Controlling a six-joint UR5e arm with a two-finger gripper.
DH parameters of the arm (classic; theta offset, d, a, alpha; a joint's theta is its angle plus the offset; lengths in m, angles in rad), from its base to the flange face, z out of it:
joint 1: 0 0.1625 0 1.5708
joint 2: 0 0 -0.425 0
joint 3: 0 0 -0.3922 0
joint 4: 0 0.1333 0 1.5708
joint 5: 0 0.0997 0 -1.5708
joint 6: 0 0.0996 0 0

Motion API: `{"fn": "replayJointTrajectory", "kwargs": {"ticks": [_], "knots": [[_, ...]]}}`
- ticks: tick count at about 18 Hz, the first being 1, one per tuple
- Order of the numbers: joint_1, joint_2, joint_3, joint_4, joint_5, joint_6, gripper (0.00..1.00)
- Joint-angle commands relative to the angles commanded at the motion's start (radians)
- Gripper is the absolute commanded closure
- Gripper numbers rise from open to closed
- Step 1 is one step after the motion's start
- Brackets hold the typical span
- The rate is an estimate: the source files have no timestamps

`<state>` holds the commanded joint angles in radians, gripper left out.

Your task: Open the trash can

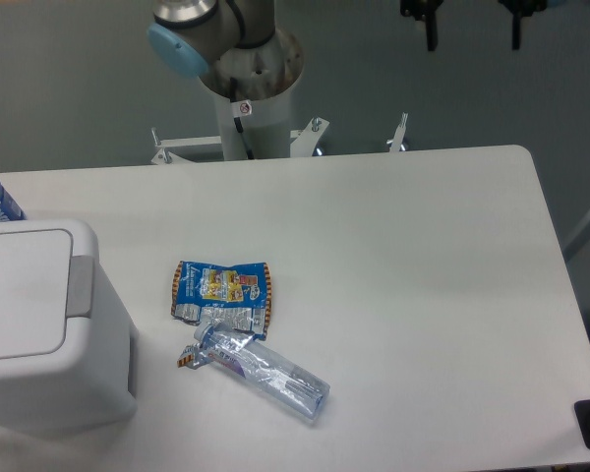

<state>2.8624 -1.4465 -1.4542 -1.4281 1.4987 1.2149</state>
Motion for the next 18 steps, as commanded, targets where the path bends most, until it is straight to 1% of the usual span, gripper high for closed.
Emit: {"fn": "replayJointTrajectory", "kwargs": {"ticks": [8, 12, 15, 18], "knots": [[-0.003, 0.000, -0.003, 0.000, 0.005, -0.026, 0.00], [-0.009, 0.005, -0.018, 0.002, 0.018, -0.118, 0.00], [-0.014, 0.005, -0.020, 0.003, 0.020, -0.158, 0.00], [-0.041, 0.005, -0.020, 0.002, 0.017, -0.210, 0.00]]}}
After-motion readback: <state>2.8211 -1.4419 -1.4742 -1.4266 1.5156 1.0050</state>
